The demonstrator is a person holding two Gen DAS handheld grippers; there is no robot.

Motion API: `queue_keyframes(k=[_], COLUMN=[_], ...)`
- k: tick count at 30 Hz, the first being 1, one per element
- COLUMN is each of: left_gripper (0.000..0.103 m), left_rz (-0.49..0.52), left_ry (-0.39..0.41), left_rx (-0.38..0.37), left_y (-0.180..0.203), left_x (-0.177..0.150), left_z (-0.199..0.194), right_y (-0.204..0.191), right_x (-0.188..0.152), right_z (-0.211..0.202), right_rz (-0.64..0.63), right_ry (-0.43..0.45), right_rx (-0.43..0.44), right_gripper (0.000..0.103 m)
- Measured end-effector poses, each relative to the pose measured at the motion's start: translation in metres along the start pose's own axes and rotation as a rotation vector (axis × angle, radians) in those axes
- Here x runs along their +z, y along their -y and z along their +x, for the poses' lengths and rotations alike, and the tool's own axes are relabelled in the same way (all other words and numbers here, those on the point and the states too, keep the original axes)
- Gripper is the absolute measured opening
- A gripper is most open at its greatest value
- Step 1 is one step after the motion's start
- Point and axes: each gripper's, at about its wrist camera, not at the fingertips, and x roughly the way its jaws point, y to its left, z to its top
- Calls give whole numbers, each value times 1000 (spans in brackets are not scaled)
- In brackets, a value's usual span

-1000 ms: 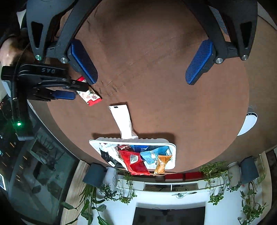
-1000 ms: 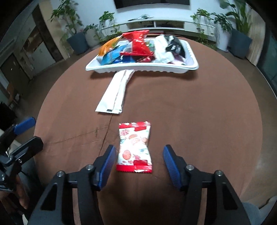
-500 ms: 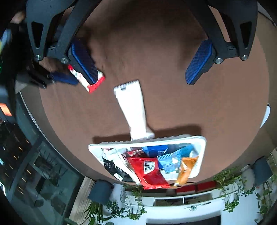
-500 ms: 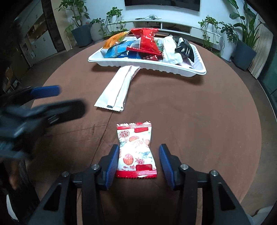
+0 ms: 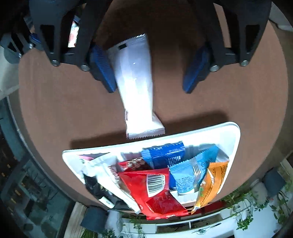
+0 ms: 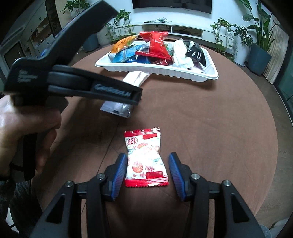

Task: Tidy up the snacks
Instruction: 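Grasp the white bar with the left tool while the right tool grasps the red-and-white pack, then carry the white bar and red-and-white pack into the white tray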

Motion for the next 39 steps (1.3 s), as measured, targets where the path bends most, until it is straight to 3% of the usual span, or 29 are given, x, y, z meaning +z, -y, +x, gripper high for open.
queue_keyframes(k=[4,6,12,18,29,35,39], left_gripper=[63,52,35,26,20,20,20], left_rz=[13,21,100,154,271,253,246], left_ry=[-6,-6,-22,-40,-90,-78,-64], left_rx=[12,11,-7,-35,-64,-96,-106], left_y=[2,1,10,15,21,11,9], left_x=[5,6,9,9,8,6,-15], left_z=[2,1,1,5,3,-1,-18], right_y=[-2,-3,-6,-7,-9,-6,-3], right_x=[2,2,1,0,0,1,2], right_z=[1,1,1,-1,-3,-6,-10], right_rz=[-10,-20,-46,-64,-77,-60,-49], right_ry=[-10,-15,-40,-61,-93,-76,-65], right_rx=[-3,-16,-26,-17,16,27,32], right_gripper=[52,48,43,37,34,33,33])
